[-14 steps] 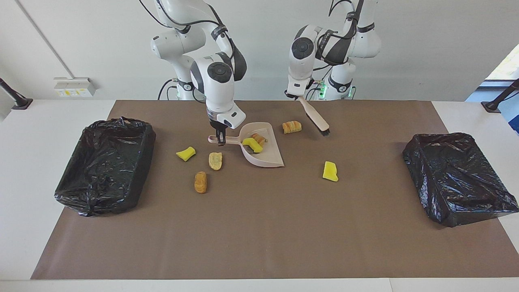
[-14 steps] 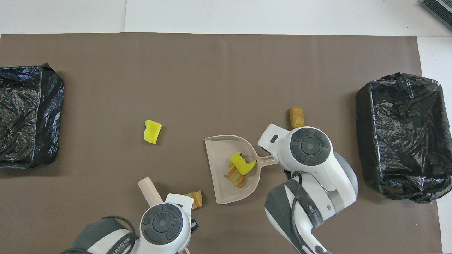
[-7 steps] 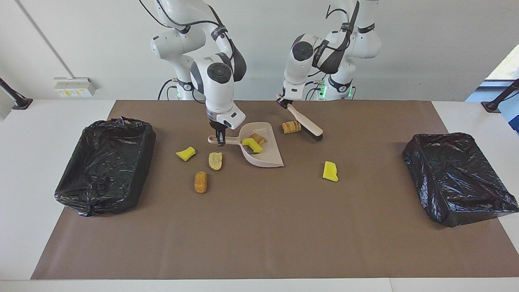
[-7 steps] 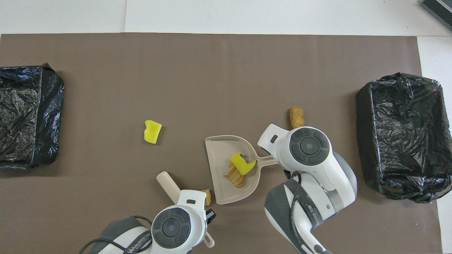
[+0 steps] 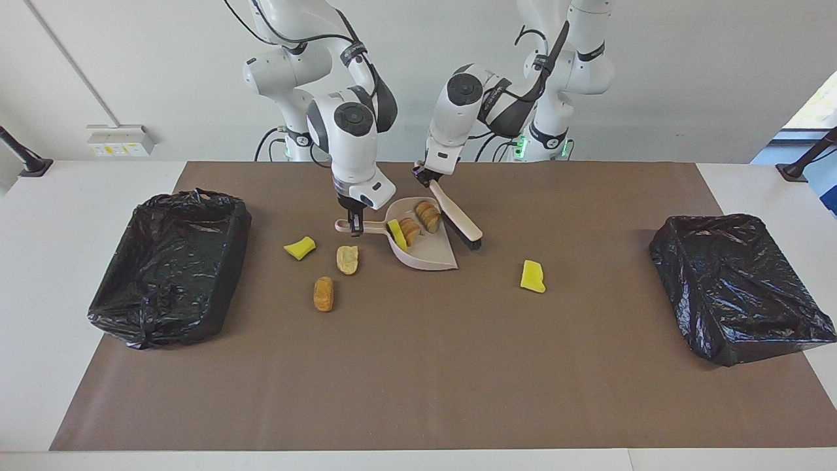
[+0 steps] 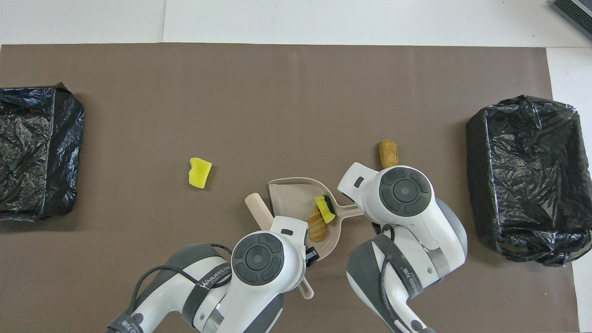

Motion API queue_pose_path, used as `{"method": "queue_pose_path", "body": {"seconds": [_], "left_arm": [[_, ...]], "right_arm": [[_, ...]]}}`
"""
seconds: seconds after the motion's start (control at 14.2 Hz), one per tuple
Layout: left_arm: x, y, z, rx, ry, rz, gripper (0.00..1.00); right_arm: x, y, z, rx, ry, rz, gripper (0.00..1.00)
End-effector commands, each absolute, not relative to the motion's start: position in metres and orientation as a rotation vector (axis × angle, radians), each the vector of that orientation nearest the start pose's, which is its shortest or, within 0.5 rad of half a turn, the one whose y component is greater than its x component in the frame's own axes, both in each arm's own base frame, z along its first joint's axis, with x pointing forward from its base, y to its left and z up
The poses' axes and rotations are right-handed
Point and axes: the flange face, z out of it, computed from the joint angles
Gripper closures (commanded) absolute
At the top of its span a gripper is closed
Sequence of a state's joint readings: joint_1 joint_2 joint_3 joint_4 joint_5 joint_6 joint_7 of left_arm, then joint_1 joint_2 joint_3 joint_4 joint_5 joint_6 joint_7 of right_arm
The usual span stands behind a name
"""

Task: Sweep and dump trash in bin
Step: 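Sweep the trash pieces into the dustpan with the brush in the left gripper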

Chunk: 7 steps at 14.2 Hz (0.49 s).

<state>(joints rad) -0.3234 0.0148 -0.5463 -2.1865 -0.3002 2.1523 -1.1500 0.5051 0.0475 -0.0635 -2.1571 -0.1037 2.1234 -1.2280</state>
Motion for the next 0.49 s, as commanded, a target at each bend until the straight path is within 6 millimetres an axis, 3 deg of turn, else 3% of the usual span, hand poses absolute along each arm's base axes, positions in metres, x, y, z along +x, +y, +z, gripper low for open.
{"method": "queue_pose_path", "body": {"seconds": [0.0, 0.21, 0.42], "left_arm": [[0.335, -0.404, 0.389, -3.111, -0.56, 0.429, 1.0], [0.356, -0.358, 0.392, -3.058, -0.396, 0.534, 1.0], [0.411, -0.289, 0.41, -3.071, -0.223, 0.41, 1.0]], "right_arm": [[0.486, 0.222, 0.369, 1.996, 2.33, -0.149, 1.0], [0.487, 0.221, 0.369, 1.997, 2.328, -0.147, 1.0], [0.485, 0.22, 0.368, 2.054, 2.286, -0.164, 1.0]]}}
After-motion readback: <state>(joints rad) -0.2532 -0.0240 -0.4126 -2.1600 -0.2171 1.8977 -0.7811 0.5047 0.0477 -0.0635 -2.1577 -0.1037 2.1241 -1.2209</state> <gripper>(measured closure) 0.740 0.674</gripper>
